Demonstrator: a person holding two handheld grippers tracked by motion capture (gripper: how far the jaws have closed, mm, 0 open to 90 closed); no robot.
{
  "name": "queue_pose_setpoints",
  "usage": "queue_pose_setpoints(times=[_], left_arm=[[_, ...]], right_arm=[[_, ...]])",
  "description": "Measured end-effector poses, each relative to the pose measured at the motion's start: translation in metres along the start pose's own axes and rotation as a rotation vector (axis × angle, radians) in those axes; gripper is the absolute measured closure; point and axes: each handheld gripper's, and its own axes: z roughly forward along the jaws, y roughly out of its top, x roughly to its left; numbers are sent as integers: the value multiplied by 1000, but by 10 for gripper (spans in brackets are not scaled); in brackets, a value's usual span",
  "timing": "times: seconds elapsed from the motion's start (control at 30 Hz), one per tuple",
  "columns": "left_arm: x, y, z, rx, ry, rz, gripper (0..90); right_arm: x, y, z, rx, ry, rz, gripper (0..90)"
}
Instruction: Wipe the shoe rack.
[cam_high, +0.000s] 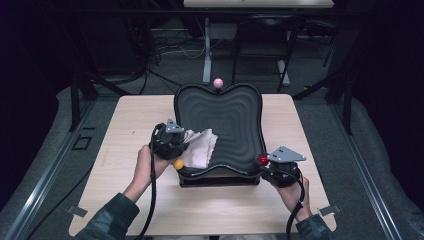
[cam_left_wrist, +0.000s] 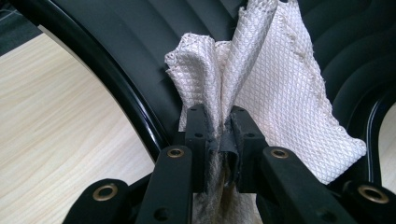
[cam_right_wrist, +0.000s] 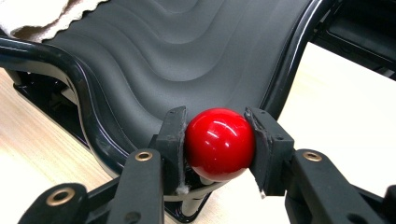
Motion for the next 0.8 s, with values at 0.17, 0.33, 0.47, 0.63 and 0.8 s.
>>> queue_pose_setpoints(times=[0.17,0.33,0.47,0.63,0.8], left_arm=[[-2,-3,-1,9,-4,5,796],[-4,-5,-2,20,-10,15,796],[-5,-5,-2,19,-6,18,796],[-4,-3,-1,13,4,25,794],[-2,2,1,12,16,34,791]], right_arm=[[0,0,0,0,-2,0,603],[0,0,0,0,-4,-2,603],[0,0,0,1,-5,-1,603],[1,0,0,6,-7,-4,603],[1,0,0,3,-6,-6,603]])
